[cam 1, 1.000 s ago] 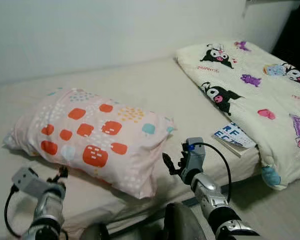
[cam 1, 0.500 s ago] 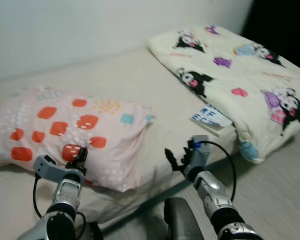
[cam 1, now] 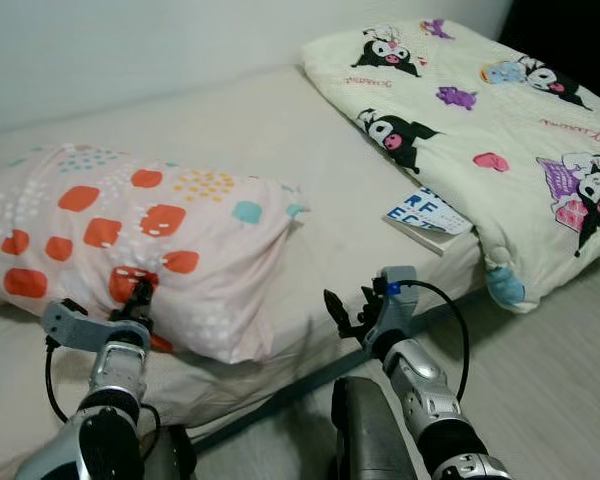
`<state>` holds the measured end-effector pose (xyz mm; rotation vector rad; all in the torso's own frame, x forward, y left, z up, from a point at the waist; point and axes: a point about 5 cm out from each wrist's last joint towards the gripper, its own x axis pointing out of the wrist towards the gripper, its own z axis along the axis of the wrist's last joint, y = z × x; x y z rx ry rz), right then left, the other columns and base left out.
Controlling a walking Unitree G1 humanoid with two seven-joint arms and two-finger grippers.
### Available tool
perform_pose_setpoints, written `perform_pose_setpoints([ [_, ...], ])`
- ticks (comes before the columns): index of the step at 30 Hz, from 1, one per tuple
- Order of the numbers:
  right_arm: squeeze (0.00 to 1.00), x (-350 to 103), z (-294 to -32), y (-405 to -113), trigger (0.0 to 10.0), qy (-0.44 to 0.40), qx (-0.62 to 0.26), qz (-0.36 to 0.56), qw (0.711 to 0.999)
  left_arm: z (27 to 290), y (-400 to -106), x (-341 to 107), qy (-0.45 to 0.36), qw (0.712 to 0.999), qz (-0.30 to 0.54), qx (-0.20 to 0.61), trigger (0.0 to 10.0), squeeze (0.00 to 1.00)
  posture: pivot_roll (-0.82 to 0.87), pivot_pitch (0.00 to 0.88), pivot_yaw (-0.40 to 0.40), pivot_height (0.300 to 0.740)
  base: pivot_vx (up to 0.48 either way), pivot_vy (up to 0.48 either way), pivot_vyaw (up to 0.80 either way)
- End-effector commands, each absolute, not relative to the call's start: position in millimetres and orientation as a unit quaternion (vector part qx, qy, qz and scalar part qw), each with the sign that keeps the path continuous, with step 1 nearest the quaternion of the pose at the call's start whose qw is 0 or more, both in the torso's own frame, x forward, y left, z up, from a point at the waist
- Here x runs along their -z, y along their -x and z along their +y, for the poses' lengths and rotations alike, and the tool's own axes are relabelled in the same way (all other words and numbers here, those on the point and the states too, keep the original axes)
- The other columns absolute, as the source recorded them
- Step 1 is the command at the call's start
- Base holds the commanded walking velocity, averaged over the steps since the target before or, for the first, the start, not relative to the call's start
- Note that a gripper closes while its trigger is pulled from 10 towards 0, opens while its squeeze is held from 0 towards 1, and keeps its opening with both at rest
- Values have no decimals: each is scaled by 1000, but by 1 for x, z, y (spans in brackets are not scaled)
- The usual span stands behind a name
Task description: Clean up the room
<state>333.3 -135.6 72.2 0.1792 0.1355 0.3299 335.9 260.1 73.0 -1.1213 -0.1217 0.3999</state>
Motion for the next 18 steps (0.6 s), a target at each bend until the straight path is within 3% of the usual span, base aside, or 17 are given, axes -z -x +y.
perform_pose_setpoints([
  [1,0,-66,-132,-328,10000,-94,-167,80,978,266,-337,-79,559,806,-89,-172,10000,0,-222,255,2,538,0,0,0],
  [15,0,-61,-130,-311,10000,-100,-172,85,976,271,-352,-111,567,804,-139,-116,10000,0,-249,335,-12,538,0,0,0],
  [18,0,-61,-127,-307,10000,-106,-170,87,976,265,-366,-136,573,799,-171,-65,10000,0,-254,365,-12,538,0,0,0],
])
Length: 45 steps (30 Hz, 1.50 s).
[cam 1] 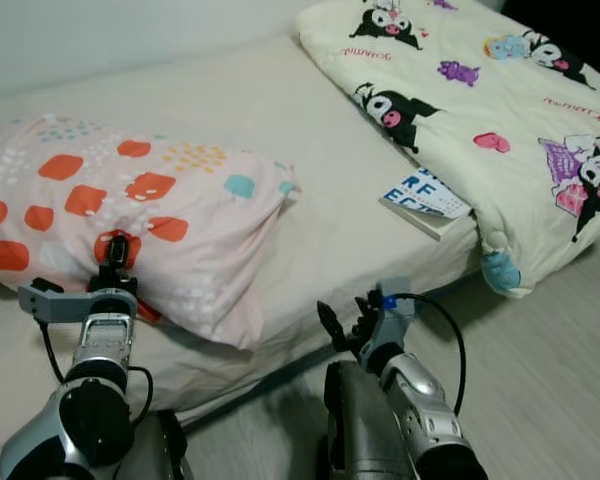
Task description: Clean up the room
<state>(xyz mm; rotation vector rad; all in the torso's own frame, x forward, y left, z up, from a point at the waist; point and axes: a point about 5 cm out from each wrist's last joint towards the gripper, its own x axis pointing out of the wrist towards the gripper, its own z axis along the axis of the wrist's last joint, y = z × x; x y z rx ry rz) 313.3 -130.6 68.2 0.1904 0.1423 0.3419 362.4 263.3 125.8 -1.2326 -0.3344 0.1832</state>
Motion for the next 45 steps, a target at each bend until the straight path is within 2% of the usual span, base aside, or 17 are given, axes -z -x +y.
perform_pose_setpoints([
  [1,0,-61,-127,-307,10000,-106,-170,87,976,265,-366,-136,573,799,-171,-65,10000,0,-254,365,-12,538,0,0,0],
  [9,0,-62,-122,-303,10000,-110,-174,92,974,254,-382,-174,579,786,-215,8,9765,0,-247,380,-14,538,0,0,0],
  [10,0,-63,-121,-303,10000,-110,-174,93,974,252,-384,-179,580,784,-221,21,5569,0,-247,380,-14,538,0,0,0],
  [11,0,-63,-121,-303,10000,-110,-174,94,974,251,-385,-182,580,783,-224,29,5569,0,-247,380,-14,538,0,0,0],
  [12,0,-64,-121,-303,10000,-110,-174,94,974,249,-387,-186,576,785,-225,39,0,0,-244,376,-11,538,0,0,0],
  [27,0,-72,-122,-308,10000,-107,-170,89,976,258,-386,-185,522,831,-191,5,0,0,-242,345,4,538,0,0,0],
  [33,0,-75,-121,-313,10000,-104,-171,85,976,261,-389,-198,482,855,-192,3,0,0,-240,310,12,538,0,0,0],
  [34,0,-78,-120,-318,10000,-103,-172,79,977,258,-394,-211,435,880,-189,11,0,0,-236,286,17,538,0,0,0],
  [37,0,-82,-119,-323,10000,-101,-172,74,977,255,-397,-225,390,901,-187,22,0,0,-231,262,23,538,0,0,0],
  [41,0,-92,-115,-334,10000,-99,-175,58,978,245,-402,-265,256,938,-218,81,0,0,-214,200,31,538,0,0,0],
  [42,0,-92,-115,-334,10000,-99,-175,58,978,245,-402,-265,256,938,-218,81,0,0,-214,200,31,538,0,0,0],
  [43,0,-95,-114,-337,10000,-98,-176,55,978,246,-402,-276,209,948,-224,83,0,0,-206,174,29,538,0,0,0],
  [44,0,-95,-114,-337,10000,-98,-176,55,978,246,-402,-276,209,948,-224,83,0,0,-206,174,29,538,0,0,0],
  [45,0,-96,-113,-340,10000,-97,-177,54,978,247,-402,-284,175,954,-228,83,0,0,-195,149,29,538,0,0,0],
])
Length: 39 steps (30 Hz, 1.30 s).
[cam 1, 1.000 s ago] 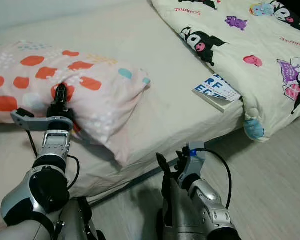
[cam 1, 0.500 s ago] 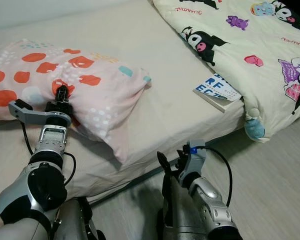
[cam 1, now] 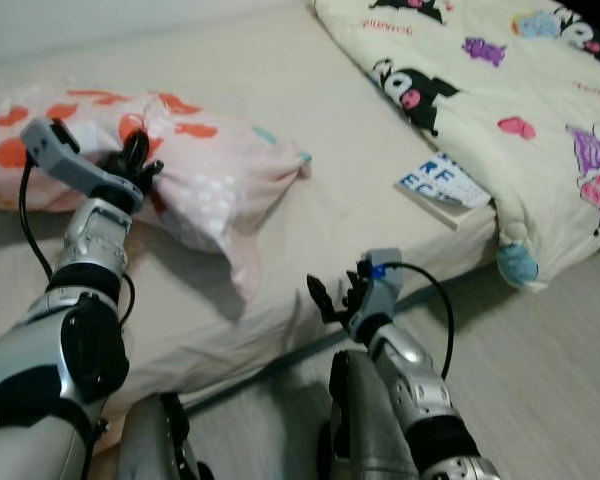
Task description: Clean up the room
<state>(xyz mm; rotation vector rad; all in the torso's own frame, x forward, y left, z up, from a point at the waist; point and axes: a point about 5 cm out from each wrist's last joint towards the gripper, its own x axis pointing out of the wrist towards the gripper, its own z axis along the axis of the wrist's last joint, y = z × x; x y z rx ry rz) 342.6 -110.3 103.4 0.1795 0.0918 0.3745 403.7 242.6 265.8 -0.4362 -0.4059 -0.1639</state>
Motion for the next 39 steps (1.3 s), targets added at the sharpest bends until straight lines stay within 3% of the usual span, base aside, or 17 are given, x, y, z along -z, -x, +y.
perform_pose_setpoints([
  [1,0,-98,-111,-342,10000,-96,-179,53,978,251,-400,-292,147,957,-235,81,0,0,-193,142,30,538,0,0,0],
  [5,0,-99,-109,-344,10000,-93,-182,53,977,265,-395,-307,89,964,-242,71,0,0,-180,110,28,538,0,0,0],
  [8,0,-100,-107,-346,10000,-93,-185,52,977,283,-386,-329,-53,968,-237,54,0,0,-167,82,28,538,0,0,0],
  [10,0,-100,-106,-347,10000,-93,-185,51,977,285,-384,-332,-87,967,-233,49,0,0,-167,82,28,538,0,0,0],
  [11,0,-101,-105,-349,10000,-92,-187,50,977,292,-378,-346,-179,957,-225,39,0,0,-162,62,25,538,0,0,0],
  [20,0,-108,-106,-356,10000,-86,-191,40,977,303,-367,-371,-348,920,-173,44,0,0,-159,43,26,538,0,0,0],
  [25,0,-108,-108,-357,10000,-85,-188,39,978,305,-368,-360,-370,918,-133,58,0,0,-150,46,24,538,0,0,0],
  [30,0,-102,-105,-355,10000,-76,-189,49,978,288,-384,-273,-298,949,-28,102,0,0,-147,51,27,538,0,0,0],
  [31,0,-100,-104,-354,10000,-73,-189,50,978,280,-385,-239,-290,951,15,109,2118,0,-151,56,30,538,0,0,0],
  [32,0,-100,-104,-354,10000,-73,-189,50,978,280,-385,-239,-290,951,15,109,2118,0,-151,56,30,538,0,0,0],
  [33,0,-99,-104,-353,10000,-76,-189,48,978,273,-384,-212,-292,949,49,111,10000,0,-151,59,28,538,0,0,0],
  [39,0,-97,-111,-353,10000,-79,-178,53,980,251,-383,-169,-240,961,85,106,10000,0,-144,65,27,562,0,0,0],
])
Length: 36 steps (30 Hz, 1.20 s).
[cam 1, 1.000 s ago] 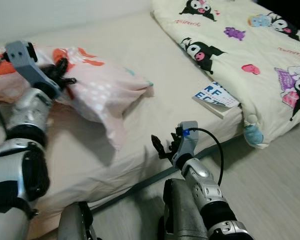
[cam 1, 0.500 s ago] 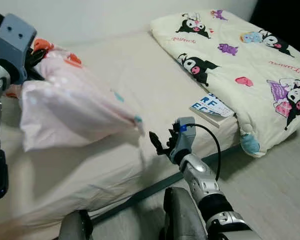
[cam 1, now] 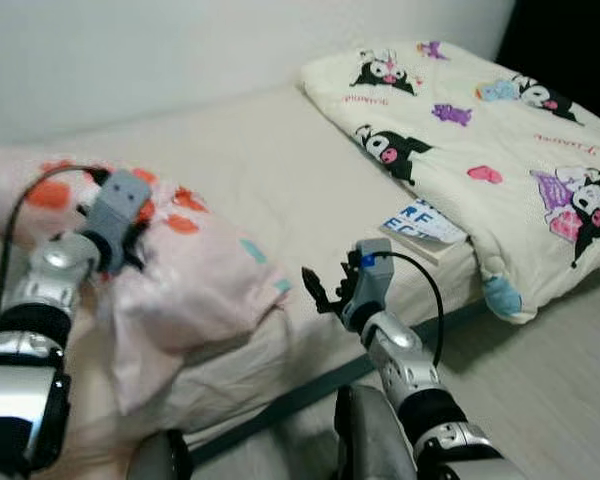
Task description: Clean up the room
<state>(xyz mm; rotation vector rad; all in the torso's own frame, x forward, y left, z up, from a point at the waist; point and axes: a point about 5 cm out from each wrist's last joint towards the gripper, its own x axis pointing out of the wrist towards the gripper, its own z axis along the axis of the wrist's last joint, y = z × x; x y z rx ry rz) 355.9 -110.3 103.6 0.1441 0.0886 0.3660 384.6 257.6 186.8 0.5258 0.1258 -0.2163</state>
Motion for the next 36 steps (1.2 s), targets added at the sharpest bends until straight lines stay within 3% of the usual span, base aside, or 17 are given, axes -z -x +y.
perform_pose_setpoints([
  [1,0,-97,-112,-353,10000,-80,-177,53,980,248,-383,-165,-221,967,85,98,10000,0,-142,64,27,567,0,0,0],
  [4,0,-97,-112,-353,10000,-80,-177,52,980,245,-383,-162,-203,971,84,93,10000,0,-142,67,30,572,0,0,0],
  [11,0,-98,-112,-354,10000,-89,-168,46,981,220,-382,-150,-74,993,47,75,10000,0,-138,71,37,602,0,0,0],
  [27,0,-98,-116,-355,10000,-94,-162,41,981,208,-394,-177,-65,997,2,50,10000,0,-138,65,40,661,0,0,0],
  [36,0,-98,-117,-355,10000,-95,-162,37,982,204,-394,-166,-46,999,23,18,10000,0,-147,61,40,700,0,0,0],
])
